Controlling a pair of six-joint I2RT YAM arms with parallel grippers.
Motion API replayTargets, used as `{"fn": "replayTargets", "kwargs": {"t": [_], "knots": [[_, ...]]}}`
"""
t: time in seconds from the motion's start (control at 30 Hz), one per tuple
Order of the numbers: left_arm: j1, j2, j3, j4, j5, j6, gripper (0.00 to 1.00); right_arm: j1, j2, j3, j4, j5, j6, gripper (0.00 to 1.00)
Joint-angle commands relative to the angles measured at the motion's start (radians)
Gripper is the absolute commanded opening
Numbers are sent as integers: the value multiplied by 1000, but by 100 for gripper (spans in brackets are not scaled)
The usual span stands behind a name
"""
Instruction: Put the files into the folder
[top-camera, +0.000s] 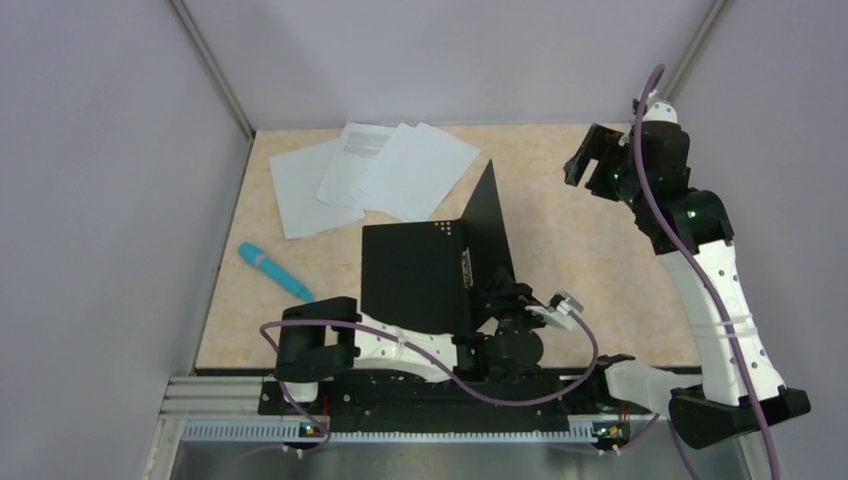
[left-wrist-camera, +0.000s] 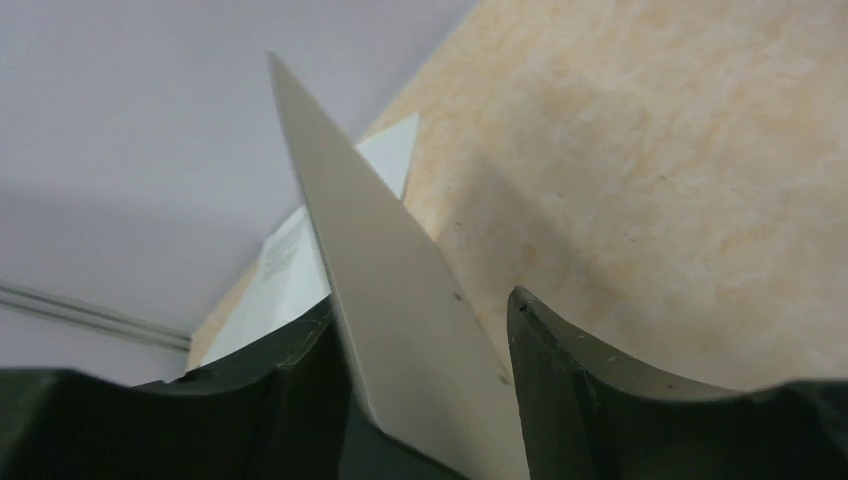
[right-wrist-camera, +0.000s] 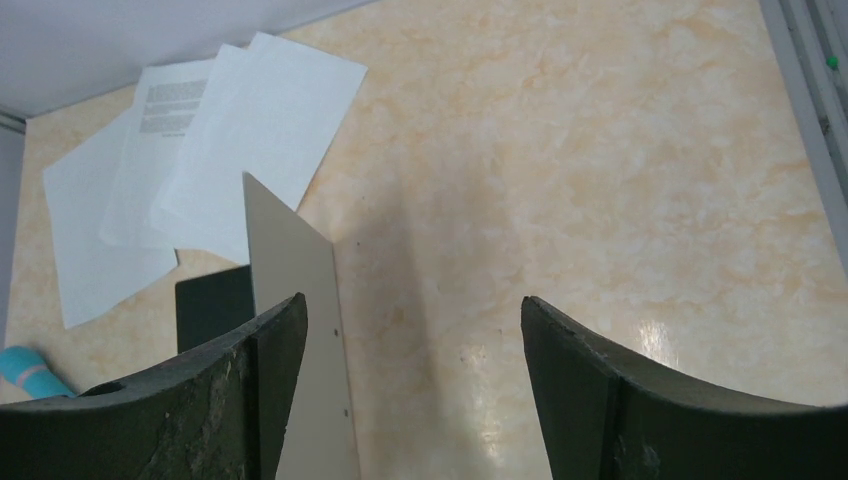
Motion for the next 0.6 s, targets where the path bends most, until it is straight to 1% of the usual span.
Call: {"fn": "replayTargets", "kwargs": {"t": [0.0, 0.1, 0.17, 0.2, 0.3, 0.4, 0.47, 0.57], "knots": [[-12, -29, 47, -452, 87, -527, 65, 6, -69, -73, -7, -11, -22, 78], [-24, -50, 62, -621, 178, -715, 70, 6, -104, -131, -7, -34, -22, 78], [-21, -95, 66, -724, 245, -823, 72, 6, -127, -165, -11, -43, -20, 78], [-17, -127, 60, -745, 285, -853, 75, 6, -141, -181, -13, -42, -17, 78], [4, -223, 48, -771, 411, -896, 76, 6, -171, -215, -17, -45, -13, 78], [26, -312, 83, -855, 452, -940, 76, 8, -178, -249, -10, -108, -10, 76], [63, -373, 98, -922, 473, -997, 76, 13, -164, -285, -3, -144, -9, 73], [170, -472, 91, -1025, 566, -1106, 75, 17, -161, -339, -1, -95, -20, 73]]}}
